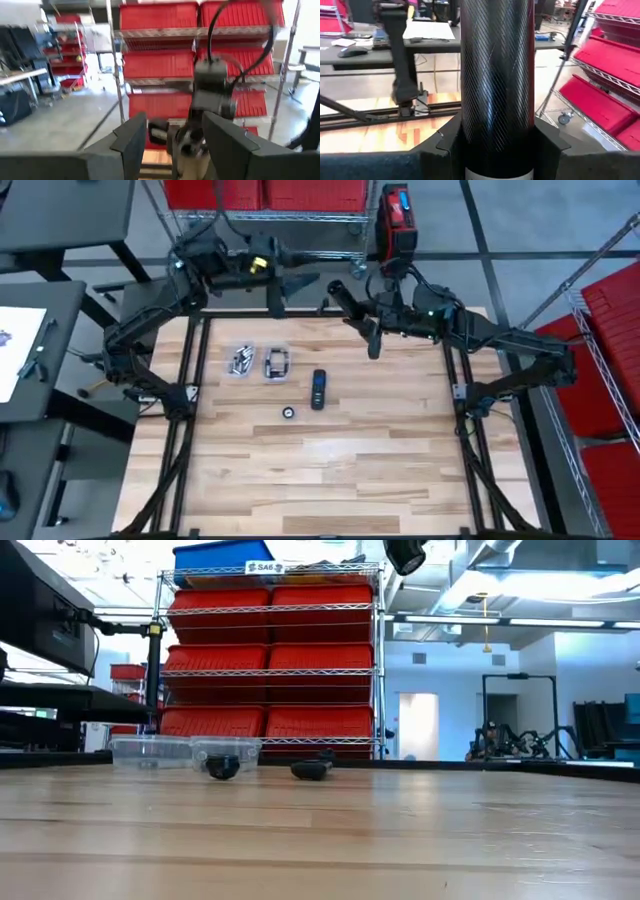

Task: Insert battery
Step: Insert the silver battery into the flashlight battery compartment

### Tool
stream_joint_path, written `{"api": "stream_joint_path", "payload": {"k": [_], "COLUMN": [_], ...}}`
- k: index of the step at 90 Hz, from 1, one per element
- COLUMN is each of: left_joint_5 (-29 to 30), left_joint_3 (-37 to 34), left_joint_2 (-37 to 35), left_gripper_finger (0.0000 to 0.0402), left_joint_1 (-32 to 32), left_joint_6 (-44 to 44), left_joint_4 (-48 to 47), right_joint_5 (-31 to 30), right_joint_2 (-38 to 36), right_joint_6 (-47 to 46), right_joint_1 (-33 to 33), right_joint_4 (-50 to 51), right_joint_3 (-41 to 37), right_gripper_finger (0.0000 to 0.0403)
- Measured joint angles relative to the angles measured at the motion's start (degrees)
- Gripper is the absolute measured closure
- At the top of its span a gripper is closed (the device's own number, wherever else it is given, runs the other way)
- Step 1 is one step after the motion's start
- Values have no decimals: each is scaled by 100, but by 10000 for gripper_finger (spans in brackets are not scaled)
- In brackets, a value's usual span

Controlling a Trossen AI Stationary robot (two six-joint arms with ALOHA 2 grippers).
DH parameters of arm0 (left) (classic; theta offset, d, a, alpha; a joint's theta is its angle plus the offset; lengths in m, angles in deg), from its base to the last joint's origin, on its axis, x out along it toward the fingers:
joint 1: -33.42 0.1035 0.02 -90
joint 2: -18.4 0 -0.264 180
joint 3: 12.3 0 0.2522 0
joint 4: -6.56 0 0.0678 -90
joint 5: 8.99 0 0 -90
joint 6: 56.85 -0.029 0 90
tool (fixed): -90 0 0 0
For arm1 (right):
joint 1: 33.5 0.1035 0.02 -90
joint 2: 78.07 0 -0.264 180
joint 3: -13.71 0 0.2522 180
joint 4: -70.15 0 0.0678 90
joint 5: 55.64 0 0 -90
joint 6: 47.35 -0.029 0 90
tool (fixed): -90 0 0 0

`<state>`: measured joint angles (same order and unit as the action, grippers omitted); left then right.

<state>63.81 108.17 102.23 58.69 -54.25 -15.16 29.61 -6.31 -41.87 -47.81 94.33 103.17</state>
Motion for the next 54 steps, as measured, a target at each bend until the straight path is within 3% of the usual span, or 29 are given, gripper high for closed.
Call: {"api": "stream_joint_path", "payload": {"k": [26,41,54], "left_joint_5": [-232,-266,-285], "left_joint_3": [118,112,112], "left_joint_2": [212,643,997], "left_gripper_finger": [184,150,143], "left_joint_1": [10,-265,-540], "left_joint_6": [405,794,799], "left_joint_4": [-432,275,1142], "right_joint_5": [36,48,137], "right_joint_2": [49,176,362], "right_joint_6": [-108,-110,-92], "right_joint_1": [-28,-35,-3], "right_joint_4": [-717,-971,-961], "right_joint_3": [328,422,422], "right_gripper_finger": [263,263,263]}}
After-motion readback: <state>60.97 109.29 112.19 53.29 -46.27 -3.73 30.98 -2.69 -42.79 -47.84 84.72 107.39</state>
